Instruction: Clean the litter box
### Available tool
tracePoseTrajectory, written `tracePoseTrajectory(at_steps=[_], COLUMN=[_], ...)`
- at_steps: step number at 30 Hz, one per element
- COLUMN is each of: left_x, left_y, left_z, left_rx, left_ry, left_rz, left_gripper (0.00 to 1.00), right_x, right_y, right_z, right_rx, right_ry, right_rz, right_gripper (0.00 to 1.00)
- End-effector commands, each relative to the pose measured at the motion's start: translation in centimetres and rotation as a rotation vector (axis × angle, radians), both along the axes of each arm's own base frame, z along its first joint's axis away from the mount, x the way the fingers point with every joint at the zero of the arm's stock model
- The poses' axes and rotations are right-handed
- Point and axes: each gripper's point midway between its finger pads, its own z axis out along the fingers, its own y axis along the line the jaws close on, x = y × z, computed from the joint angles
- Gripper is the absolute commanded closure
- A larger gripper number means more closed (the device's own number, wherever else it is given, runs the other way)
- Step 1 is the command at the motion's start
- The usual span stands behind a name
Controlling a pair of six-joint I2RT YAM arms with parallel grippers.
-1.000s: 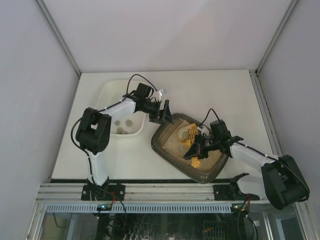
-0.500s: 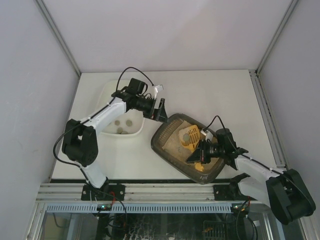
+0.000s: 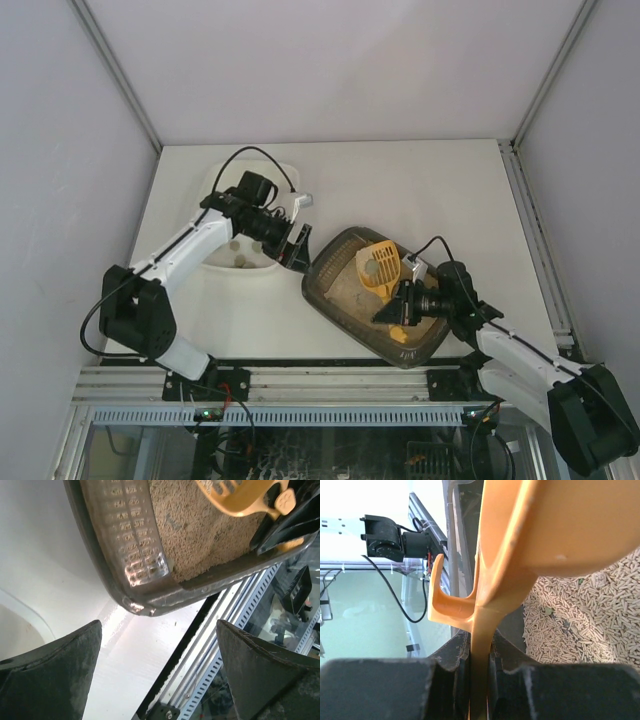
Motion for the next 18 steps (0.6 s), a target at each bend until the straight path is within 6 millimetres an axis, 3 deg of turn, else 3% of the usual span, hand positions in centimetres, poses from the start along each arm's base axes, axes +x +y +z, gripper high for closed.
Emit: tracePoseTrajectory(at_steps=[1,12,18], left_x=[-1.5,-1.1,-1.5], left_y=[2.2,4.3,4.4], left_z=[-0.5,-1.7,-2.4], left_rx=[0.038,0.078,0.081], left_ry=[-0.025,-0.011,0.01], left_rz=[-0.049,0.008,0.013], left_gripper=[0.0,0.0,0.0], right_x=[0.3,0.3,0.9], right_y=[0.3,-0.7,-1.3], right_z=[0.4,-0.5,0.6], right_rx=[-0.023,-0.164,-0.199], right_ry=[-0.133,-0.223,-0.355], right_rz=[0.027,-0.002,-0.051], right_gripper=[1.0,1.0,1.0])
